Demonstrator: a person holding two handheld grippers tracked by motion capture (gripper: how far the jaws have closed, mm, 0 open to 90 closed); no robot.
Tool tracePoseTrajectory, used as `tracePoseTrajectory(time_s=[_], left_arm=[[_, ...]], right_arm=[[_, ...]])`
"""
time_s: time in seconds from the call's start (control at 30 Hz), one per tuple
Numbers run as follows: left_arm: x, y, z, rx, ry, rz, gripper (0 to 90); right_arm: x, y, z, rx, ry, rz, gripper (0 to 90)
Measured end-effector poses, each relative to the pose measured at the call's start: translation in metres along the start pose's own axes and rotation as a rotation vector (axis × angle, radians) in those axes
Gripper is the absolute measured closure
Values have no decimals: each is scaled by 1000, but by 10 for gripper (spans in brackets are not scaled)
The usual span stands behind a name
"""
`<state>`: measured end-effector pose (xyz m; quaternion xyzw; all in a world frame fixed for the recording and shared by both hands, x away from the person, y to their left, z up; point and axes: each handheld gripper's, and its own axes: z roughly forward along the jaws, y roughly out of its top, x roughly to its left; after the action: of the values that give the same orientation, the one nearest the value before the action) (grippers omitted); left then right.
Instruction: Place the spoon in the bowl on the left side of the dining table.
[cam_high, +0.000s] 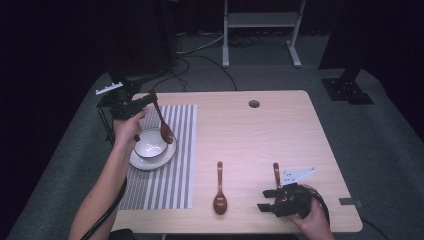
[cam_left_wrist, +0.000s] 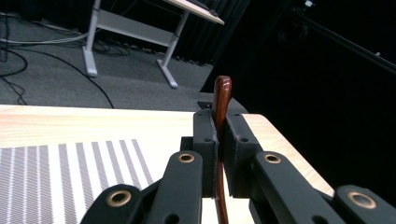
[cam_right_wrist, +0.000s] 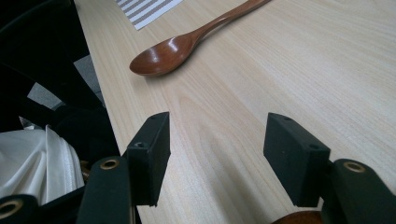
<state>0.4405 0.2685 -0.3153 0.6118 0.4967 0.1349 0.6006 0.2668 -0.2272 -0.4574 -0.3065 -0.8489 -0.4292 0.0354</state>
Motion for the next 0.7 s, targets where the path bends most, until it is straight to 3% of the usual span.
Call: tracePoseTrajectory(time_s=[0.7], left_arm=[[32,5,-24,-43,75,-35,846]], right_arm=[[0,0,0,5,0,-3,399]])
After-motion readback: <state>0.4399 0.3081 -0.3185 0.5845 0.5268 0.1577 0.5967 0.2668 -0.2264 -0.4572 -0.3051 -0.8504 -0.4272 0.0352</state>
